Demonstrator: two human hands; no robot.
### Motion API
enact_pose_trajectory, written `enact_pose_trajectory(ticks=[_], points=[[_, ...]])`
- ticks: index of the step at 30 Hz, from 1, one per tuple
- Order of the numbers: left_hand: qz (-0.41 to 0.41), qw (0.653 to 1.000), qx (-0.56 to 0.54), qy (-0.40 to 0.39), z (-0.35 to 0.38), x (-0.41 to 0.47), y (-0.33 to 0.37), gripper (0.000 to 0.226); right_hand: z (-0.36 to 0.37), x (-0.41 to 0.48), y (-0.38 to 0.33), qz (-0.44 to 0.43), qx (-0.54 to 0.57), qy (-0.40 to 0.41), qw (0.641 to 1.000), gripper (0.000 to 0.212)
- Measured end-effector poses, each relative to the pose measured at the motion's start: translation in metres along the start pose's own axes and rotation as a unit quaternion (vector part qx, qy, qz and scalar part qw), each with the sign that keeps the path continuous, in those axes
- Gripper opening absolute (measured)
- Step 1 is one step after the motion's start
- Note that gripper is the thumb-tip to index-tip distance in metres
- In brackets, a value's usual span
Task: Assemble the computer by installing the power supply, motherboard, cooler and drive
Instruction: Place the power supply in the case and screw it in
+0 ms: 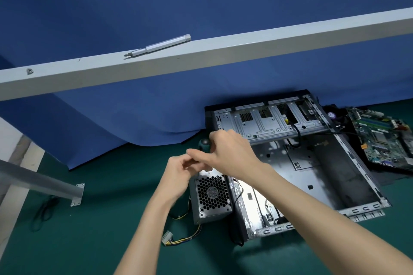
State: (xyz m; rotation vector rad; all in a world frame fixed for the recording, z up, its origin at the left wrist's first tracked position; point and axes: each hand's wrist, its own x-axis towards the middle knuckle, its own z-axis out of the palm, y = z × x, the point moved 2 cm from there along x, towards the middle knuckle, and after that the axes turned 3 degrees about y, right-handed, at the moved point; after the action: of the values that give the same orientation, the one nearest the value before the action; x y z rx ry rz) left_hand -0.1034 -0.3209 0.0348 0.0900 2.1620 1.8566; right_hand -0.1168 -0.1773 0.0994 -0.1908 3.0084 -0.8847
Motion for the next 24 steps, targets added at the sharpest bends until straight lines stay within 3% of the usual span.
enact_pose_trajectory(ticks=[3, 8, 12, 16, 22, 24], points=[[-0.006, 0.999, 0.004, -0.033, -0.006, 0.000, -0.001, 0.029, 0.002, -0.004, 0.003, -0.038, 0.094, -0.015, 0.995, 0.034], [-0.019, 0.999, -0.026, -0.006, 0.002, 0.002, -0.002, 0.030, -0.001, 0.001, 0.002, 0.009, -0.003, 0.024, 1.000, 0.050], [-0.013, 1.000, 0.006, -0.001, -0.001, 0.003, -0.005, 0.028, -0.003, 0.001, 0.006, -0.037, 0.056, -0.014, 0.998, 0.031], [-0.017, 0.999, 0.032, 0.041, -0.005, 0.004, -0.005, 0.029, -0.004, 0.002, 0.005, 0.004, -0.007, 0.015, 1.000, 0.050], [0.020, 0.999, 0.047, 0.011, -0.006, 0.001, 0.004, 0.023, 0.002, -0.007, 0.004, -0.029, 0.064, -0.015, 0.997, 0.030], [0.015, 0.999, 0.043, 0.002, -0.005, -0.001, 0.003, 0.024, 0.004, -0.008, 0.005, -0.007, 0.030, 0.004, 1.000, 0.039]])
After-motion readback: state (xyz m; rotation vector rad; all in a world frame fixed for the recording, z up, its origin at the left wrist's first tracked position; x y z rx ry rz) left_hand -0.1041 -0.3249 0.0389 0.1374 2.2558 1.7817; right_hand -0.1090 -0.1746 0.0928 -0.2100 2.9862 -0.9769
